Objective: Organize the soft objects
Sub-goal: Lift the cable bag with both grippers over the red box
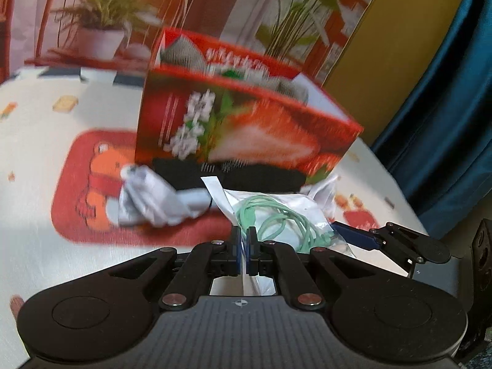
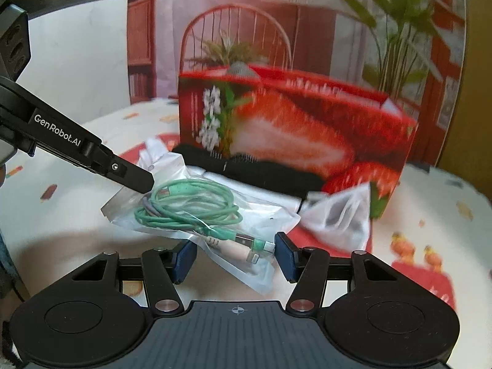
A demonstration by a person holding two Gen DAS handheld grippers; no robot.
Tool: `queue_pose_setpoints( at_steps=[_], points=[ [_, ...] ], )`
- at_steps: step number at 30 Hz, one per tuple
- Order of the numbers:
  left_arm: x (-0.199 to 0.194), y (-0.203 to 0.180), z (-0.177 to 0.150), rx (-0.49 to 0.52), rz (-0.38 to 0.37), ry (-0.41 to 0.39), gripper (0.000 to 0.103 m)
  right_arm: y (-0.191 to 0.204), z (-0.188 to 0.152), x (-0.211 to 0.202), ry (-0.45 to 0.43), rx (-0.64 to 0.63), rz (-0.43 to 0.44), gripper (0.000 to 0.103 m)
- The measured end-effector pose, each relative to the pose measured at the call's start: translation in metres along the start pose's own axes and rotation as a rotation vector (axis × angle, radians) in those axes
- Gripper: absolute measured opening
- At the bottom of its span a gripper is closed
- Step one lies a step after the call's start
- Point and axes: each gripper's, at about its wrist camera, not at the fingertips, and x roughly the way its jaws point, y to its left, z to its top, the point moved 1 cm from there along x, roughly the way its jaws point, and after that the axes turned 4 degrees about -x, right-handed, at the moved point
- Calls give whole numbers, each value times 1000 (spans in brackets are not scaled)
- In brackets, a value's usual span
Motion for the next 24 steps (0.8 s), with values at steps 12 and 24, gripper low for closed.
queue_pose_setpoints(
  at_steps=[12,24],
  points=[
    [-14,-28,81,66,-2,-182,4,-34,96,-3,-130,-148,-44,52],
    [57,-28,166,72,59,-137,5,-91,155,78,-88,-181,-62,52]
  ],
)
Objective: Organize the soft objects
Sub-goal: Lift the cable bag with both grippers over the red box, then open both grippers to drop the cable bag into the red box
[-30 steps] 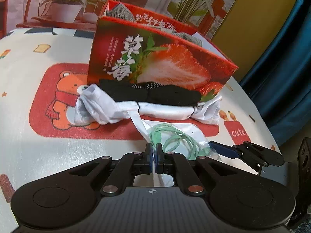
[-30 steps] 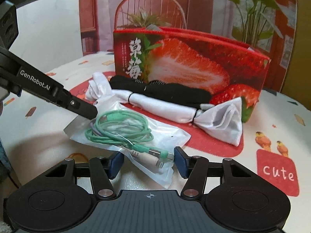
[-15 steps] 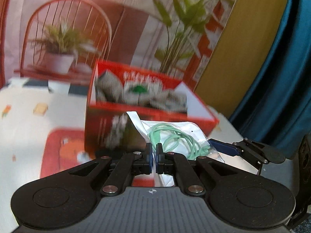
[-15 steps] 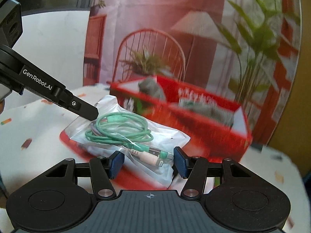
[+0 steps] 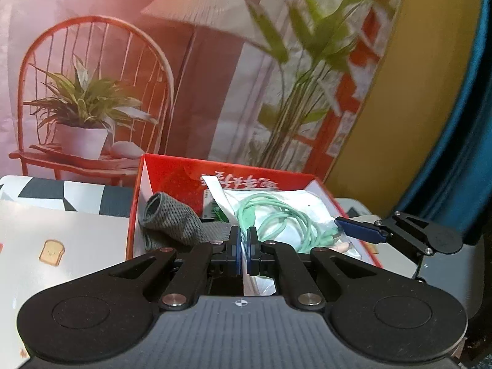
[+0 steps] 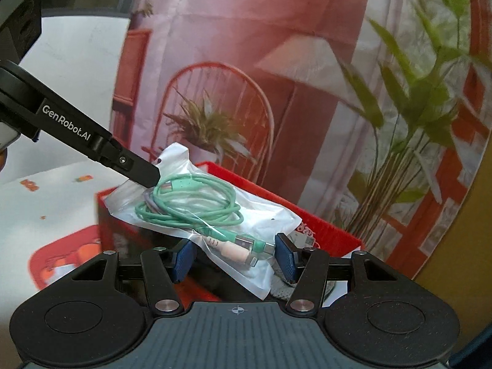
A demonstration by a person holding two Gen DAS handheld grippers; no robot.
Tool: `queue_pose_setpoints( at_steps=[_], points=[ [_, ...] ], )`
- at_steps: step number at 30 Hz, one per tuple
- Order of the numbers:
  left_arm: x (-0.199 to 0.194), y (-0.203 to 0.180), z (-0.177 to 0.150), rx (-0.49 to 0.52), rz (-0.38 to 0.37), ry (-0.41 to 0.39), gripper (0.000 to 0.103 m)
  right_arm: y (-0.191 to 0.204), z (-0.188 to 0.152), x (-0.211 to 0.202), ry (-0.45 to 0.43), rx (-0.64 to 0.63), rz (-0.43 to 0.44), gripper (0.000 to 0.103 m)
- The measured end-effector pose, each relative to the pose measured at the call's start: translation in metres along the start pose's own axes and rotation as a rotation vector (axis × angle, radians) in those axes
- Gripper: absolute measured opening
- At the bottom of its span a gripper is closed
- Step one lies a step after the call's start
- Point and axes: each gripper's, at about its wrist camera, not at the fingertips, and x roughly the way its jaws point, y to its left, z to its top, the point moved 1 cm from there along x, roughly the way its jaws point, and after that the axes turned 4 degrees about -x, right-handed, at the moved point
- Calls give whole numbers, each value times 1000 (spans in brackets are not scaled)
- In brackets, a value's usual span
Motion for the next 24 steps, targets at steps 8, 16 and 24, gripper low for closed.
queue_pose_setpoints(
  at_steps=[8,16,24],
  points=[
    [50,4,4,9,70,62,7,-21,-9,54,128,59,26,53],
    [35,9,2,43,109,23,48,-31,-23,50,154,149,43,79],
    [-18,2,-11,130,143,-87,66,-34,-22,1,26,230,42,90]
  ],
)
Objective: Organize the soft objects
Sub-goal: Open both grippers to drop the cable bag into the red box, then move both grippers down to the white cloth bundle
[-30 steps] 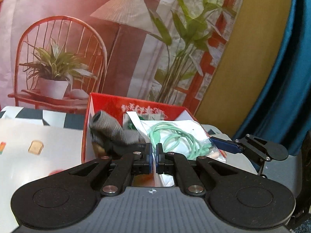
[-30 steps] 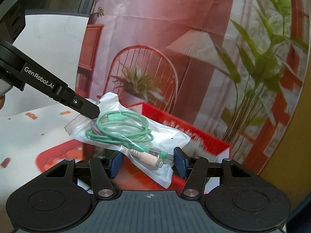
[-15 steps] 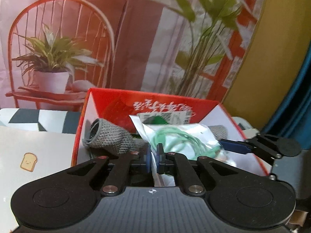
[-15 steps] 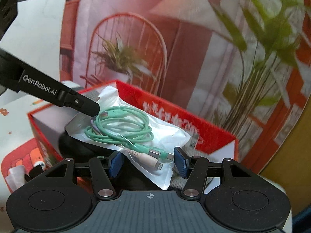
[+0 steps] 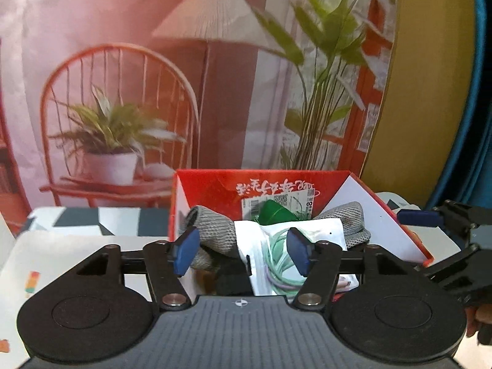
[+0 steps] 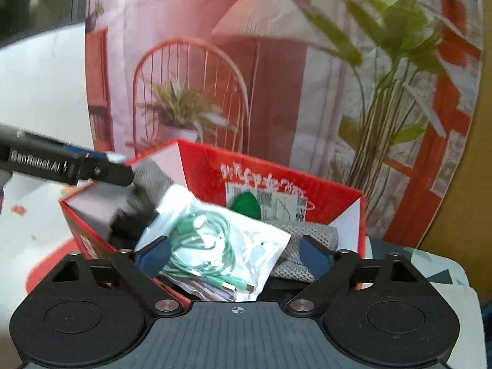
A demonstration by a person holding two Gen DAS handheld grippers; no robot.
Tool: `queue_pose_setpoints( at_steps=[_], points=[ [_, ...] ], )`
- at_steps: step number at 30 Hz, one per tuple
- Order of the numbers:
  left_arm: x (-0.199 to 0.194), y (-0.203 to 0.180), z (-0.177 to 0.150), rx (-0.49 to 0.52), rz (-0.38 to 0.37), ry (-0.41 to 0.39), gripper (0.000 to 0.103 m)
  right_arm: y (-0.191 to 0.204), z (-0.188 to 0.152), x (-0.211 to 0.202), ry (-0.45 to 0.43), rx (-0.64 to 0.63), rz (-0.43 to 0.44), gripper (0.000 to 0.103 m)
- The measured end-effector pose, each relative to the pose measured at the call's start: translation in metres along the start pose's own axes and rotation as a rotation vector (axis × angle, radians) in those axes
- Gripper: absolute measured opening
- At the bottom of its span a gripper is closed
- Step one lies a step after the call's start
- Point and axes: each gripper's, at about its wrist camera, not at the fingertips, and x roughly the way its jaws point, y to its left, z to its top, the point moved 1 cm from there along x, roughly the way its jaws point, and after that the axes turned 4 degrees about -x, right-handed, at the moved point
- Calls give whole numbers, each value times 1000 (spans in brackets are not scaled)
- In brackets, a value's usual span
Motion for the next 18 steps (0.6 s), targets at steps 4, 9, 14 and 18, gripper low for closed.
queue_pose_setpoints(
  at_steps=[4,9,14,18],
  points=[
    [-28,0,-15,48,35,-40,68,3,-8,-29,-64,27,1,90],
    [-50,6,-42,80,55,-28,69,10,-29,-59,-106,42,8,91],
    [-54,16,-69,49,81,33,69,20,-55,-72,-85,68,26,103],
    [-50,22,-92,31,112,78,69,29,-76,-70,-29,71,4,103]
  ],
)
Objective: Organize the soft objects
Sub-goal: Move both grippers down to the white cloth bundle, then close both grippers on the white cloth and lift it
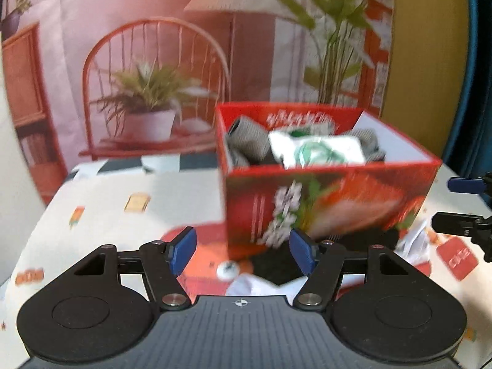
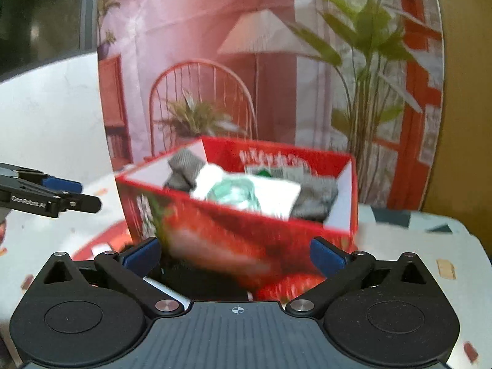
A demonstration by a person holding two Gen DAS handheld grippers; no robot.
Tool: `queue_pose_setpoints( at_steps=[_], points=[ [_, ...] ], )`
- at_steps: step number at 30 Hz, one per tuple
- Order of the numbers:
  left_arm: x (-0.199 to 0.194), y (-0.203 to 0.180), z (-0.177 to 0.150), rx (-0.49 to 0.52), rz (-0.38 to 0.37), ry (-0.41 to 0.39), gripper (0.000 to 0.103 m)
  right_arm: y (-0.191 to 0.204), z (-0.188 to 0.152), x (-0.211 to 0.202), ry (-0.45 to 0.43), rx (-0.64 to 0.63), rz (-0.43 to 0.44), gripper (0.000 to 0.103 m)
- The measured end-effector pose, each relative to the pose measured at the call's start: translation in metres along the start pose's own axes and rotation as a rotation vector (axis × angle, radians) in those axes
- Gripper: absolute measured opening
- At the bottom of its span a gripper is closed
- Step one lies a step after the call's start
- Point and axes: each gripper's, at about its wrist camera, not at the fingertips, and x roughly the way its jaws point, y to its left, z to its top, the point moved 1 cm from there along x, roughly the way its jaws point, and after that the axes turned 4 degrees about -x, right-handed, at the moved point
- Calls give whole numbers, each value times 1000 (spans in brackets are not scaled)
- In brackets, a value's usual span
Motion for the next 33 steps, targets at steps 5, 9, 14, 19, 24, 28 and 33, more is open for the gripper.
queue_pose_setpoints(
  at_steps=[5,9,14,19,24,28,33],
  points=[
    [10,6,-24,-16,37,39,69,3,-32,7,51,11,-35,100],
    [19,7,-35,-27,50,59,69,0,-55,15,81,56,-65,89],
    [27,3,-41,-32,60,51,67,-11,-68,24,80,143,-90,75],
    [35,3,-48,-73,52,51,56,-21,-75,32,71,201,-102,64],
    [42,8,-57,-125,38,59,50,-24,-87,39,91,233,-95,54],
    [44,9,-63,-141,26,51,47,-25,-88,40,88,244,-88,52],
    [46,8,-74,-145,23,40,45,-26,-89,42,90,252,-78,48]
  ],
)
